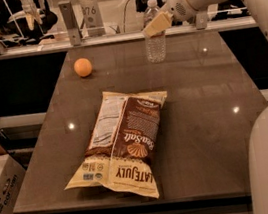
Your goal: Move water bottle near brown chip bag
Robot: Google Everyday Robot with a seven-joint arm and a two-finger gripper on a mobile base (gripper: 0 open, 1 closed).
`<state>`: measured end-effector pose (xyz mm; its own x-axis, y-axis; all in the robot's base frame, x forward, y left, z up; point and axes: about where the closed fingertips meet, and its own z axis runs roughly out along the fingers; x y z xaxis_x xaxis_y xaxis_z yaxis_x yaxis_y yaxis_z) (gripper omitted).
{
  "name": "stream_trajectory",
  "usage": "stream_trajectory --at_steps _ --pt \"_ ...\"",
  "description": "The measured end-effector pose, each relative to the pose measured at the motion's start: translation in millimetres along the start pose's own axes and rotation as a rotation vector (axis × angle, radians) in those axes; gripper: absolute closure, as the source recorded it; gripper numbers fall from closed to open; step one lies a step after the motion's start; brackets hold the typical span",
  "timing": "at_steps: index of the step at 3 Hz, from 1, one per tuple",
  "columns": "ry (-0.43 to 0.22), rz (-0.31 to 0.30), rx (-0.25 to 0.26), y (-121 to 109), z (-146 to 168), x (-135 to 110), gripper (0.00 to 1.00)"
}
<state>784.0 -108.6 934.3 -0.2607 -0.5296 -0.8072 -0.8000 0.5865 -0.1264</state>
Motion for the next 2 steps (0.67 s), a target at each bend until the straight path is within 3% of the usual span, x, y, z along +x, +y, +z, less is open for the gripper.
stream_trajectory --at_steps 2 --pt "-0.005 0.005 -0.023 9.6 -10.3 0.0 0.86"
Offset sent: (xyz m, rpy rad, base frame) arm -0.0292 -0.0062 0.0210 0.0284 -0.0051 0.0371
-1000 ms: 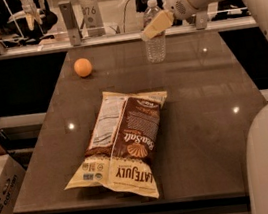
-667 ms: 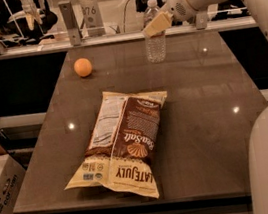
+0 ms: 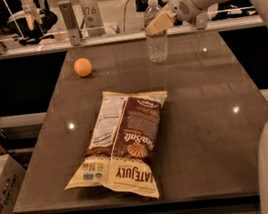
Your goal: Move water bottle near brown chip bag
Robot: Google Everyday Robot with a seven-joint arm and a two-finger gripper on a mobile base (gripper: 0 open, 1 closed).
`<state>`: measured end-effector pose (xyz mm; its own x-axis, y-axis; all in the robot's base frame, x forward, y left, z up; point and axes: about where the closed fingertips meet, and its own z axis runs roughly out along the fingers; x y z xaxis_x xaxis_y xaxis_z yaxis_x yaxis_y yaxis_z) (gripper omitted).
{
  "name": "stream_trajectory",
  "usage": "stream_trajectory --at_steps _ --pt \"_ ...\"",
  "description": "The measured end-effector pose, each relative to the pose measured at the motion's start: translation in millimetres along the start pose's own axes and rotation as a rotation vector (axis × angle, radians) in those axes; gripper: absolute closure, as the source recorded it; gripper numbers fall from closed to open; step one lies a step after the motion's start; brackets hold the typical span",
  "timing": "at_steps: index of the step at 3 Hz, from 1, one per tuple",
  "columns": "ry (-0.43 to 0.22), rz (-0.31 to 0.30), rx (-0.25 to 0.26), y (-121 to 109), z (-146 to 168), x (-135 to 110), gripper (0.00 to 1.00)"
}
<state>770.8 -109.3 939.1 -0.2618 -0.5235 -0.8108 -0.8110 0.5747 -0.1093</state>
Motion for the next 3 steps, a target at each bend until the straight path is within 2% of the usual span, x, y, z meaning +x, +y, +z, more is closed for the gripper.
stream_trajectory --at_steps 1,3 --pt "-0.009 -0.004 -0.047 25 -18 -6 1.0" --pt "-0.025 -0.032 -0.211 114 -44 -12 1.0"
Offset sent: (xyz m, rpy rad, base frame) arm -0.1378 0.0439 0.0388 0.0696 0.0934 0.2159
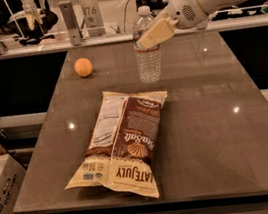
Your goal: Move water bottle near brown chip bag
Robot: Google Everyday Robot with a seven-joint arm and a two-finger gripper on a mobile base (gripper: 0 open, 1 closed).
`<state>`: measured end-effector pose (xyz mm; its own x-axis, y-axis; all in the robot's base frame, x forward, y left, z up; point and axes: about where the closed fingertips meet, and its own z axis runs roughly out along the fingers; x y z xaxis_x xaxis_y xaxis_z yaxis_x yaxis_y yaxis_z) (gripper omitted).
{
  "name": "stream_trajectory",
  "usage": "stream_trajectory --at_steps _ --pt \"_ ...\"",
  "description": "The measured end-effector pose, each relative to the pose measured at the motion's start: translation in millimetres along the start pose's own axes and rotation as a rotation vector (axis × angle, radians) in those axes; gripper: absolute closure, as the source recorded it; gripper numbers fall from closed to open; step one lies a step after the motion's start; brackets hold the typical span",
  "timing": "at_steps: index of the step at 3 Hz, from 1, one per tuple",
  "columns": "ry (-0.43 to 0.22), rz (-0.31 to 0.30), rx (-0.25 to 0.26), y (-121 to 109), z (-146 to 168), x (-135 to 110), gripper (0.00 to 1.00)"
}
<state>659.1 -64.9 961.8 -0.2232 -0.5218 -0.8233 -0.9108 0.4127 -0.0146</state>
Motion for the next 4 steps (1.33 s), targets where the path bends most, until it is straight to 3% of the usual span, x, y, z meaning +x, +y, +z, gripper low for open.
stream_trajectory --at_steps 1,2,4 --pt "-0.026 -0.007 -0.061 30 5 1 1.0" --pt "-0.053 -0.019 -0.084 44 10 4 0.84" --pt "-0.084 -0.04 -0.082 54 10 6 0.38"
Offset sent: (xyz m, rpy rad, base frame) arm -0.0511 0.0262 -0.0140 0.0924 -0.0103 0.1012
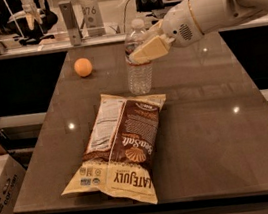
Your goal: Move water bottle near brown chip bag
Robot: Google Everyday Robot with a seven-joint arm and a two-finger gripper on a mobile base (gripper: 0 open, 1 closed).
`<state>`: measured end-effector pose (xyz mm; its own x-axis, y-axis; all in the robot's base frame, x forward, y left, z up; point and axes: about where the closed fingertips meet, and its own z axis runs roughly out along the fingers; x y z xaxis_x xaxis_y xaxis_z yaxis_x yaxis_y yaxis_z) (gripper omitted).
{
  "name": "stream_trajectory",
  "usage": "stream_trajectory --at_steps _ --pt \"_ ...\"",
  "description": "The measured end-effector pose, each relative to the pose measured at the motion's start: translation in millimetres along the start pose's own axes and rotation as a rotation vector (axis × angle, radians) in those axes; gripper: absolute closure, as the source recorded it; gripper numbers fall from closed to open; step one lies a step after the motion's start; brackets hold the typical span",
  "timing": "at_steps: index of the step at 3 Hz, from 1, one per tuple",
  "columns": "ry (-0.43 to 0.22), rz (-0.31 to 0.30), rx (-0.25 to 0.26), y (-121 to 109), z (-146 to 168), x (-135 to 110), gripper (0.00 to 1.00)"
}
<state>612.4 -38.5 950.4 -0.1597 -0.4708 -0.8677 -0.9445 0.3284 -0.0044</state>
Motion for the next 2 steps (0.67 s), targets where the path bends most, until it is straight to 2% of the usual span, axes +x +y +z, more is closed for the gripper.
stream_trajectory --at_steps 1,2 --pt "0.006 -0.014 0.005 3.7 0.2 0.4 0.13" --pt "0.026 -0.028 0.006 8.9 -0.4 2.2 0.0"
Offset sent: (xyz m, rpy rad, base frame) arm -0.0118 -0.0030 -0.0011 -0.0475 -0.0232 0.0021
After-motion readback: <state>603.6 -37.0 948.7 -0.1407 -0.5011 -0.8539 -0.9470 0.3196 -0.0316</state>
